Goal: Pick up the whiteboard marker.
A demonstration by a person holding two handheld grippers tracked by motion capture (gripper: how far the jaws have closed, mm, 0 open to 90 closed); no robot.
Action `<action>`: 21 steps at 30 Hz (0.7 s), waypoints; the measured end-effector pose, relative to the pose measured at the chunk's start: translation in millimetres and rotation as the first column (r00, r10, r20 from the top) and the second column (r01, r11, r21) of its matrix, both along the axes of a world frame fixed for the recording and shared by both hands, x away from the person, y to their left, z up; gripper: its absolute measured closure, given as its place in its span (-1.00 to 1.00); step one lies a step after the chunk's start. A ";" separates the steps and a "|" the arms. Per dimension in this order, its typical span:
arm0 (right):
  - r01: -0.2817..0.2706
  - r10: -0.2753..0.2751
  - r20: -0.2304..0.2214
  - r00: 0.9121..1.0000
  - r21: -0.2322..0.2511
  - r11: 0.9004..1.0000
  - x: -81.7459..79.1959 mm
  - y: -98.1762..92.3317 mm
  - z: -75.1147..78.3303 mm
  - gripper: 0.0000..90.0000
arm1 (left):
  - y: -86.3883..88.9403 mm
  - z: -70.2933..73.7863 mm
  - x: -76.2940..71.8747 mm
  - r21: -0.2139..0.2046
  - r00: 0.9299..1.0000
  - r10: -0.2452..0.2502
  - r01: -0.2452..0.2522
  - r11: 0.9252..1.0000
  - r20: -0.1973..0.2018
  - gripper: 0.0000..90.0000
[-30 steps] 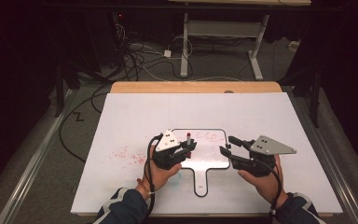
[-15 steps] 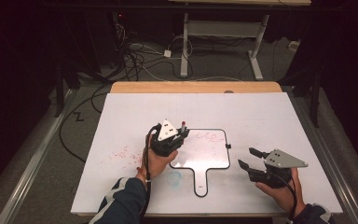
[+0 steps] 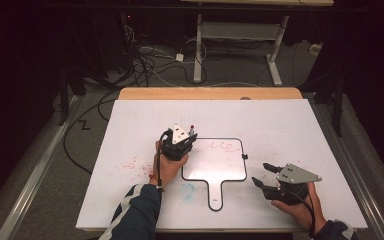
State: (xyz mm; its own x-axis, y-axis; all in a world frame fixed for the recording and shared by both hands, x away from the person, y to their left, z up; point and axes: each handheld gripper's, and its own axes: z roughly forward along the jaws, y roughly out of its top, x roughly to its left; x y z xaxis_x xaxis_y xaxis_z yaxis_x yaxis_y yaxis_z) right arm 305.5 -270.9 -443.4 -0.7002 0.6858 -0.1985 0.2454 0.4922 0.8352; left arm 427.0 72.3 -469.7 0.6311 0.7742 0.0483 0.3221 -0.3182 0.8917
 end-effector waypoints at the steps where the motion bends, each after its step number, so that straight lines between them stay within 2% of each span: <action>1: 0.000 0.000 0.001 1.000 -0.001 1.000 0.1 0.3 -0.1 -0.11 | 1.0 -0.9 1.1 -0.019 1.000 0.003 -0.003 1.000 -0.007 0.73; 5: -0.010 0.010 -0.006 1.000 -0.004 1.000 0.7 3.1 -1.3 -0.11 | -6.6 -2.0 1.2 -0.055 1.000 -0.011 0.010 0.998 -0.020 0.73; 7: -0.017 0.017 -0.011 1.000 -0.009 1.000 0.9 5.2 -2.2 -0.11 | -16.6 -1.9 -0.2 -0.062 0.999 -0.039 0.037 0.997 -0.021 0.73; 8: -0.019 0.018 -0.013 1.000 -0.011 1.000 0.9 6.1 -2.6 -0.11 | -22.9 -1.8 0.0 -0.064 0.997 -0.076 0.075 0.995 -0.006 0.73; 10: -0.028 0.027 -0.015 1.000 -0.015 1.000 1.4 7.5 -3.2 -0.12 | -32.8 -1.3 -4.0 -0.048 0.996 -0.088 0.087 0.995 -0.007 0.73; 11: -0.029 0.028 -0.016 0.999 -0.017 0.999 1.4 7.9 -3.3 -0.12 | -37.9 -0.6 -6.5 -0.023 0.996 -0.092 0.092 0.995 0.001 0.73; 12: -0.029 0.028 -0.017 0.999 -0.018 0.999 1.3 8.1 -3.6 -0.12 | -39.0 -0.4 -6.8 -0.014 0.995 -0.096 0.096 0.995 0.005 0.73; 16: -0.028 0.028 -0.025 0.999 -0.027 0.999 1.9 7.2 -4.9 -0.12 | -30.1 -1.1 -0.4 -0.015 0.996 -0.083 0.084 0.996 0.014 0.73; 19: -0.022 0.021 -0.026 0.999 -0.029 0.999 2.3 5.5 -5.4 -0.12 | -17.8 -1.3 5.9 -0.014 0.999 -0.048 0.048 0.999 0.002 0.73; 21: -0.016 0.015 -0.024 1.000 -0.030 0.999 2.7 4.1 -5.1 -0.12 | -10.7 -1.5 9.2 -0.029 0.999 -0.032 0.031 0.999 -0.010 0.73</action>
